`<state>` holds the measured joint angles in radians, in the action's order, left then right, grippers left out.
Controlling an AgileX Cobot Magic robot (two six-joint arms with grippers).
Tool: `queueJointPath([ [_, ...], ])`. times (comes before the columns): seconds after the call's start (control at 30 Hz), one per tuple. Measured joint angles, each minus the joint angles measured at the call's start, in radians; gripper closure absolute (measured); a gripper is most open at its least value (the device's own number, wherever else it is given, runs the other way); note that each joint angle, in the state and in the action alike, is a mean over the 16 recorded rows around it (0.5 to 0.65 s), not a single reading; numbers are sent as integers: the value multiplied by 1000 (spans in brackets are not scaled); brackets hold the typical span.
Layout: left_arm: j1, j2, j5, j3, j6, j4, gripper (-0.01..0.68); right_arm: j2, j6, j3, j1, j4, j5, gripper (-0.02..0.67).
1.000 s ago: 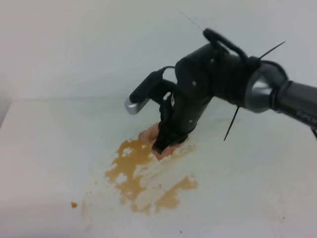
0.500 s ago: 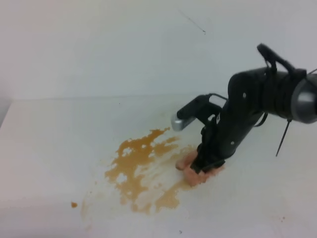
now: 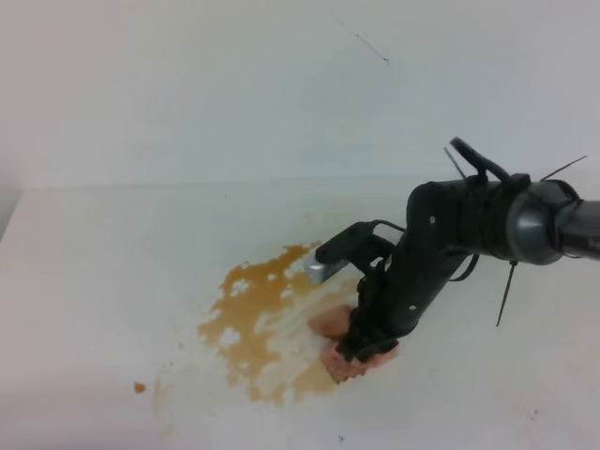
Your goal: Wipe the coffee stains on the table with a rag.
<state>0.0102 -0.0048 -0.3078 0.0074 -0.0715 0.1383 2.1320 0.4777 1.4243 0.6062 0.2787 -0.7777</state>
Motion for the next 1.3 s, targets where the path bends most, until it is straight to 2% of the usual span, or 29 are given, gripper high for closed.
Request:
queueJointPath([
  [0.3,0,0,0,0,0,0,673,61,-16,118,123,38,-69,550],
  [0.6,0,5,-3,-7,0,0,672,204,-91,427,176,22,-187,550],
  [0.93,0,2,-1,-2,0,0,673,384,-176,738,160,-48,-225,550],
  [1.3,0,0,0,0,0,0,673,437,-201,815,39,-63,-177,550],
])
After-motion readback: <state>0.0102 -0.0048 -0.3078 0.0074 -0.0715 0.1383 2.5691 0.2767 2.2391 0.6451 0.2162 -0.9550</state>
